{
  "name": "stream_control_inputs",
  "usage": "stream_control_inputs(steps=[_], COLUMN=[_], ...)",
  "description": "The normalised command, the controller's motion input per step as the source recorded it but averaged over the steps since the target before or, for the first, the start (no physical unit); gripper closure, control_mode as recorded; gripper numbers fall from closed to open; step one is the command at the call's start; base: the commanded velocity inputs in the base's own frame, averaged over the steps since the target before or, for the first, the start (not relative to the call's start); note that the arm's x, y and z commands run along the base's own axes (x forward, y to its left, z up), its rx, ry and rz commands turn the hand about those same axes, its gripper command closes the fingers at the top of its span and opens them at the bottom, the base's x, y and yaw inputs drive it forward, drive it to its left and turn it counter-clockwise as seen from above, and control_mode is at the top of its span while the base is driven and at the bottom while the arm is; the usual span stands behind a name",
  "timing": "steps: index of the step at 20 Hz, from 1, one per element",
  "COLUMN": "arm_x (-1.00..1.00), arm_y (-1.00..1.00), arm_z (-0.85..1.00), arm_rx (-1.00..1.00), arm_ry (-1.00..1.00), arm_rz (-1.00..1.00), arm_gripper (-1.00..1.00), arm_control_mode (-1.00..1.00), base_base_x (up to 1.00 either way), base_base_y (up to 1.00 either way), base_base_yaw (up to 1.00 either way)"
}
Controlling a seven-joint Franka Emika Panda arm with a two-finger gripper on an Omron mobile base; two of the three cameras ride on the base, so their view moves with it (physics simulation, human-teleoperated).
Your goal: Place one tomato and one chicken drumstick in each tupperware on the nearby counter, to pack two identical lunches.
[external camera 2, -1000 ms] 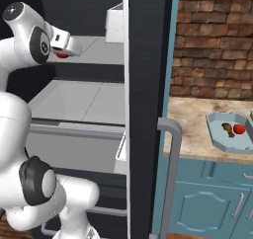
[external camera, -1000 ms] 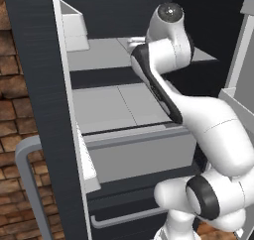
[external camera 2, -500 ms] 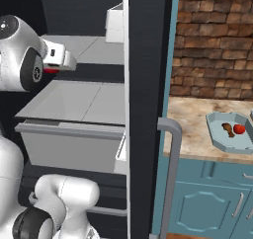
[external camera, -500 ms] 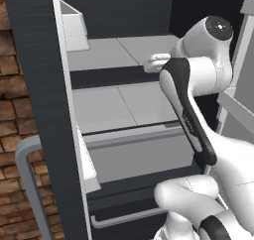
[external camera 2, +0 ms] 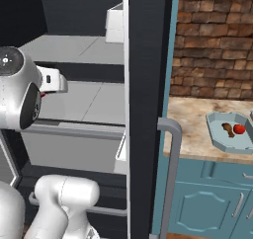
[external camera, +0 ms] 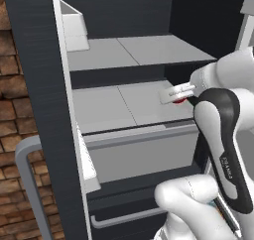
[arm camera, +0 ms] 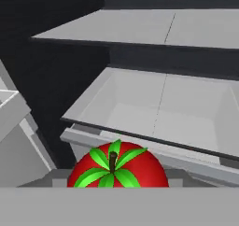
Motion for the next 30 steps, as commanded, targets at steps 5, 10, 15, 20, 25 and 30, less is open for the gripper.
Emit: stream_control_inputs(steps=[5, 10, 15, 20, 25, 30], arm_x=[-0.14, 0.0, 0.0, 0.0, 0.0, 0.0], arm_y=[0.1, 0.0, 0.0, 0.0, 0.0, 0.0], arm_z=[-0.13, 0.0, 0.0, 0.0, 0.0, 0.0], arm_rx=[-0.02, 0.0, 0.0, 0.0, 0.0, 0.0], arm_ry=[0.06, 0.0, 0.0, 0.0, 0.0, 0.0], arm_rz=[0.0, 0.0, 0.0, 0.0, 0.0, 0.0], arm_gripper=[1.0, 1.0, 1.0, 1.0, 1.0, 1.0], arm_control_mode=[1.0, 1.0, 1.0, 1.0, 1.0, 1.0], base_base_x=[-0.07, -0.85, -1.0, -0.87, -0.35, -0.02], base_base_y=[0.05, -0.03, -0.21, -0.81, -1.0, -1.0], base_base_yaw=[0.0, -0.02, -0.06, -0.15, -0.16, -0.16])
